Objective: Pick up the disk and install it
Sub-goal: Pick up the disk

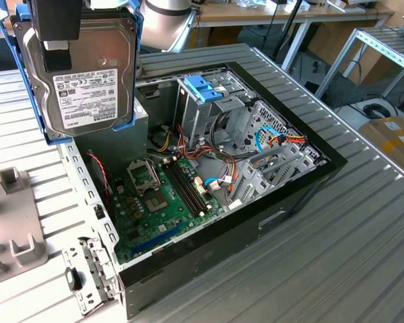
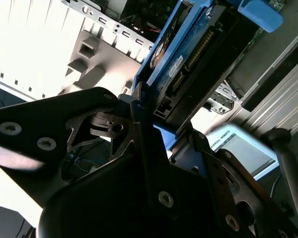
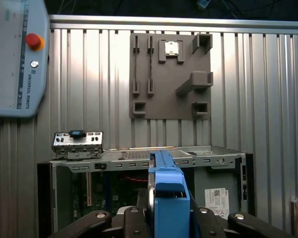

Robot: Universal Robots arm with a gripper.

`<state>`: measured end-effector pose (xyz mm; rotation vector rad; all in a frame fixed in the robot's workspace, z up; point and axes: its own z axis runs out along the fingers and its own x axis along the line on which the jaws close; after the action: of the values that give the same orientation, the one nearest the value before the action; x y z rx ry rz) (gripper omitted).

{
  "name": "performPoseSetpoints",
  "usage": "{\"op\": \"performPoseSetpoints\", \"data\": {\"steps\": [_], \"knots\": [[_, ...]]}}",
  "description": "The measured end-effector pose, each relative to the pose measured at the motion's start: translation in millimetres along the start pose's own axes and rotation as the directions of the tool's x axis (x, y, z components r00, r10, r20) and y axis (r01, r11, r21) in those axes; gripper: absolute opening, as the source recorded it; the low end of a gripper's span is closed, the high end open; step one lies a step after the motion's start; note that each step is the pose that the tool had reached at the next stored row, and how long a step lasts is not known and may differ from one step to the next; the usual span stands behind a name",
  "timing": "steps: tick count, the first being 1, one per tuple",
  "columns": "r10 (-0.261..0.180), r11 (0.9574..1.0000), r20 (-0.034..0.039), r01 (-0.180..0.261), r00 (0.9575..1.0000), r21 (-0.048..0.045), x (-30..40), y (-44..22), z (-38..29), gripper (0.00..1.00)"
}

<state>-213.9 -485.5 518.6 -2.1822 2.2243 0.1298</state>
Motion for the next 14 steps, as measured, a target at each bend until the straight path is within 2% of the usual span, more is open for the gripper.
{"op": "performPoseSetpoints", "data": {"steps": [14], "knots": [[0.0, 1.0, 0.0, 0.0, 1.0, -0.0001, 7.4, -0.2, -0.6, 0.37]]}}
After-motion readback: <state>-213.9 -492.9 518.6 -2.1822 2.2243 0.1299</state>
